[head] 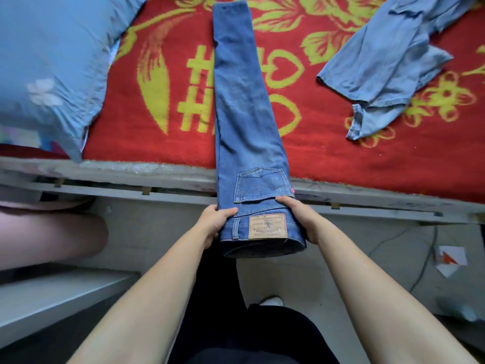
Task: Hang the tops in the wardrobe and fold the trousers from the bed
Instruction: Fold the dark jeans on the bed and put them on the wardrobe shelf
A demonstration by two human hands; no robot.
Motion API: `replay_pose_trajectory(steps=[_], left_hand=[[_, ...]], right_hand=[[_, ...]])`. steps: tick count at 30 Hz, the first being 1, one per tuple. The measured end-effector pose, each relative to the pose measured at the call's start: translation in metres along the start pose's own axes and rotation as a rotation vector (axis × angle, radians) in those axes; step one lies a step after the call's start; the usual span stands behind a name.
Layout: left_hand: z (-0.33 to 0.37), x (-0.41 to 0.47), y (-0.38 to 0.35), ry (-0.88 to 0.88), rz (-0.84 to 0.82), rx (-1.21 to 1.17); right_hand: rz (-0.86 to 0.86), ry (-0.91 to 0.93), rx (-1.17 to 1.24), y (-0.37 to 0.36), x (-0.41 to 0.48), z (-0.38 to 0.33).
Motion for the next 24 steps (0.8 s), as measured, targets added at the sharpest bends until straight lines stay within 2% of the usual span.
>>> replay_pose_trajectory(steps=[5, 9, 11, 13, 15, 16, 18, 21, 23, 24], left_hand=[[0.001, -0.003, -0.011, 0.120, 0.015, -0.157], [0.052, 0.012, 0.003, 0.021, 0.074, -0.219], [0.081, 0.024, 0.006, -0.012, 0.036, -0.299], [0.111, 0.044, 0.007, -0.051, 0.000, -0.461], [0.130, 0.075, 0.016, -0.067, 0.045, -0.552], [0.135, 0.090, 0.018, -0.065, 0.056, -0.511], [0.140, 0.118, 0.021, -0.040, 0.076, -0.248], [0.140, 0.151, 0.029, -0.012, 0.129, 0.205], [0.143, 0.168, 0.035, 0.007, 0.162, 0.376], [0.144, 0.175, 0.038, 0.007, 0.182, 0.420]], right_hand=[[-0.023, -0.018, 0.040, 0.006, -0.009, -0.005], [-0.046, 0.038, 0.183, 0.003, 0.003, -0.051], [-0.034, 0.073, 0.320, 0.001, 0.016, -0.085], [0.044, 0.110, 0.459, 0.008, 0.039, -0.116], [0.140, 0.129, 0.472, 0.016, 0.066, -0.138], [0.167, 0.126, 0.434, 0.018, 0.081, -0.145], [0.215, 0.094, 0.259, 0.019, 0.108, -0.153], [0.410, 0.057, -0.238, 0.038, 0.138, -0.163], [0.552, 0.034, -0.554, 0.051, 0.145, -0.172], [0.585, 0.026, -0.620, 0.054, 0.146, -0.174]])
Point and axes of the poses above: each hand's wrist, its own x-axis towards the middle knuckle, its own y-axis out of the back of the hand, z = x × y, the point moved 9 cm from there along x, towards the middle knuckle, and after that the axes turned 8 degrees about -z, right-handed, at the moved point
